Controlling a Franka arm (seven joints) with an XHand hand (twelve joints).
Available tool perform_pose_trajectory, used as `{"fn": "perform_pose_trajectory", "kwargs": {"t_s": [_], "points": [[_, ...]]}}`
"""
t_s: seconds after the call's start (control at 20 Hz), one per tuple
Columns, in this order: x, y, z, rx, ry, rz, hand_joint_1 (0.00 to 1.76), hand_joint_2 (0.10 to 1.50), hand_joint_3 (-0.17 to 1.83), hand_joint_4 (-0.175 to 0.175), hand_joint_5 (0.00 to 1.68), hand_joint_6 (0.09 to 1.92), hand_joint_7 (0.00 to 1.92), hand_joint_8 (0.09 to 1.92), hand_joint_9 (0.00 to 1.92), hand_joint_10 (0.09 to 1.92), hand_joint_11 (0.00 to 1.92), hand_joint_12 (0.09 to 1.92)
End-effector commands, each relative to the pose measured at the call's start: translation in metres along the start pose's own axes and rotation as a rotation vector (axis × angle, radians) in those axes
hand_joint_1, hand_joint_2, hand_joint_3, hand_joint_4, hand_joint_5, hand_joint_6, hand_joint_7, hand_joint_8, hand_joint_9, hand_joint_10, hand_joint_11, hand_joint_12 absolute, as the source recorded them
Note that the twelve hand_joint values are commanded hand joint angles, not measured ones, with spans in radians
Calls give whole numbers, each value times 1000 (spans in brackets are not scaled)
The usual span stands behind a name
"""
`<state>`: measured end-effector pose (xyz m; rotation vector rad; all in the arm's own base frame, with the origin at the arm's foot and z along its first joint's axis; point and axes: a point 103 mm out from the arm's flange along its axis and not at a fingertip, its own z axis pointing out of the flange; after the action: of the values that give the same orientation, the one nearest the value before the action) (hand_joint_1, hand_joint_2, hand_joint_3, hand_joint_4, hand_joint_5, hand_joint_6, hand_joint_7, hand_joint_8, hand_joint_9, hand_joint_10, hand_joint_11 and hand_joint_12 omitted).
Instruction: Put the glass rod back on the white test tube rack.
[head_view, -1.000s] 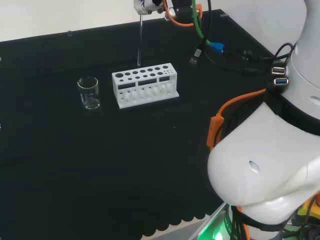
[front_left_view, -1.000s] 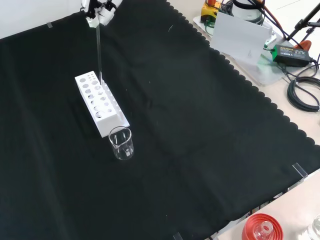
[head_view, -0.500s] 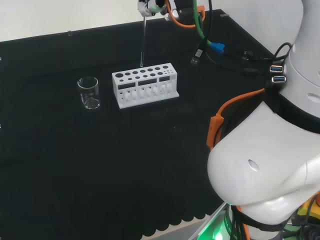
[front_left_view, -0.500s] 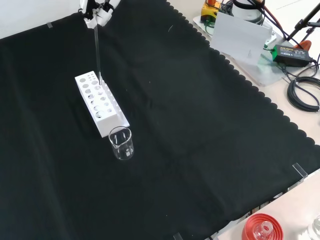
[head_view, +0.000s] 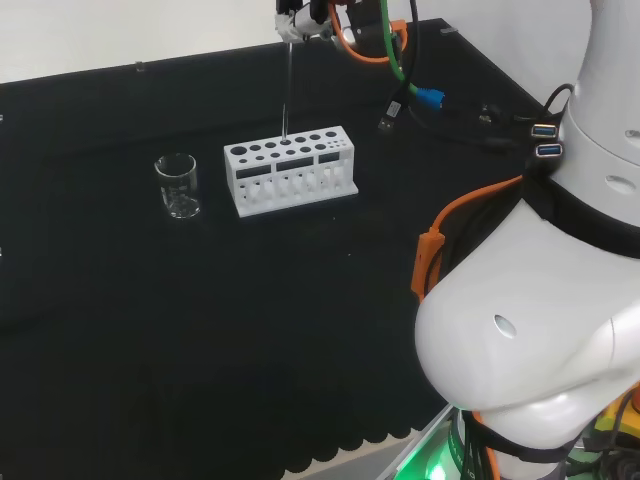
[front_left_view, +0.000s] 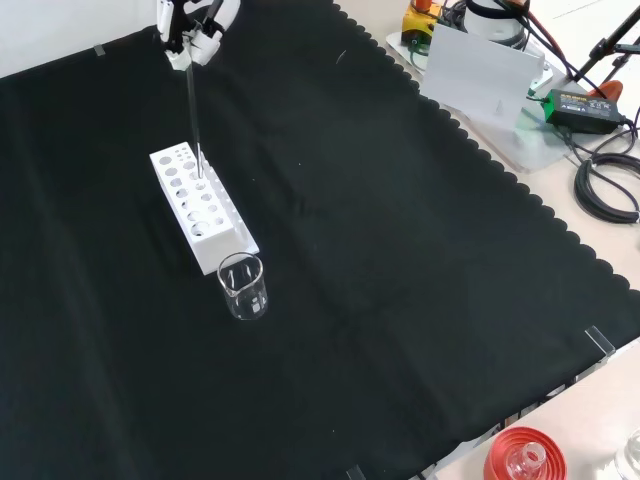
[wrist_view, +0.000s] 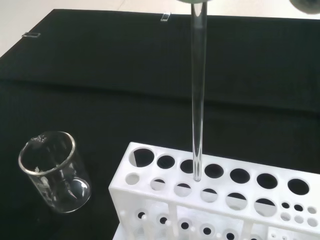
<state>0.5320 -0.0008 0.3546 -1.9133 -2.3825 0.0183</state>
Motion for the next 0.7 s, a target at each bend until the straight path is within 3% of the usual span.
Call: {"fn": "perform_pose_trajectory", "kwargs": {"t_s": [0.05, 0.7], "points": [[-4, 5, 11, 18, 9, -1, 1308, 1049, -31, -175, 1086, 578, 1259, 823, 1716, 444, 1563, 692], [-25, 2, 29, 41, 15, 6, 1308, 1048, -30, -175, 1088, 574, 1260, 821, 1717, 439, 1563, 691]]}}
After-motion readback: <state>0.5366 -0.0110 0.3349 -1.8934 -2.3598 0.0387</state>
